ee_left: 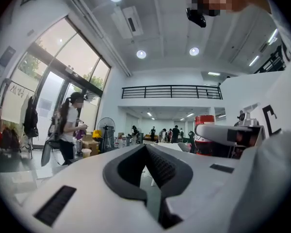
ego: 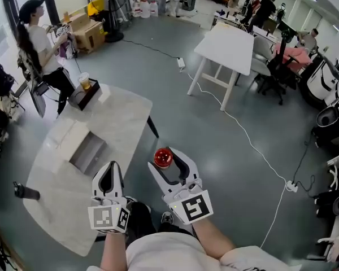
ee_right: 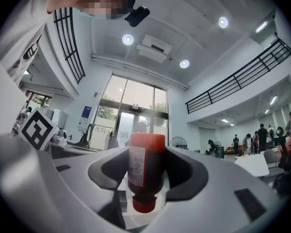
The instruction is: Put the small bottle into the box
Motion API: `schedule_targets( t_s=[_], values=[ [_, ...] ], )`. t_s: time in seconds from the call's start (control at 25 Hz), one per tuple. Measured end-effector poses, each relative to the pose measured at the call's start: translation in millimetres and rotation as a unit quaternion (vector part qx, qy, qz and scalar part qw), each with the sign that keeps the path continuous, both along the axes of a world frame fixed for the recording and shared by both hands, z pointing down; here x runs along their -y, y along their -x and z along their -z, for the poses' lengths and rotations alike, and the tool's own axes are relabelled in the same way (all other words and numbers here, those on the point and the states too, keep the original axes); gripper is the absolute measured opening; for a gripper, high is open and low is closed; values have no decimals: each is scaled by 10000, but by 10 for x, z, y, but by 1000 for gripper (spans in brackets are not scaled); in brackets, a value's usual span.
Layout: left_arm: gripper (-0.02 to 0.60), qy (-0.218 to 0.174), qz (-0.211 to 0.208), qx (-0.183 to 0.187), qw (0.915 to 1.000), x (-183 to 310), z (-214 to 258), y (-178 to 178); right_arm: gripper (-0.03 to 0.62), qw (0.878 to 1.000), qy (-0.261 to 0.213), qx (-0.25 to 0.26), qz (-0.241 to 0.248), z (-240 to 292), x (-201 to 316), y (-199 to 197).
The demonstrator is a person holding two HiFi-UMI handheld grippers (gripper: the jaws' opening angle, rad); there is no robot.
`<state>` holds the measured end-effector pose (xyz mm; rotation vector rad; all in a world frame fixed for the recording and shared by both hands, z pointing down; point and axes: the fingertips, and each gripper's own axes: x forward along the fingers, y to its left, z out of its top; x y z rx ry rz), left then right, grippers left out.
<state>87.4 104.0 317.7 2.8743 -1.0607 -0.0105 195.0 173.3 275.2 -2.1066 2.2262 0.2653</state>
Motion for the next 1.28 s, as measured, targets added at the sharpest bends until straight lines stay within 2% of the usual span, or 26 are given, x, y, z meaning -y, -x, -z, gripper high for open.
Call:
schedule_targets(
  t_s=[0.32,0.56,0.68,0.92,1.28],
  values=[
    [20,182,252,-95,9995,1026,-142,167,235,9994,157,-94,301,-58,1054,197],
    [20,289,520,-176,9981,1900,-193,519,235,9953,510,-110,810,-143,2048,603],
    [20,476,728,-183,9960,2284,-298,821,235,9916,698,30,1089,-204,2506,851],
    [20,805,1312,-143,9880,2870,-657,1502,235,9811,1067,-8,1616,-482,3186,1419],
    [21,1270,1912,-124,9732,3219,-1078,2002,236,9551,1727,-152,2401,-977,3789,1971]
  ],
)
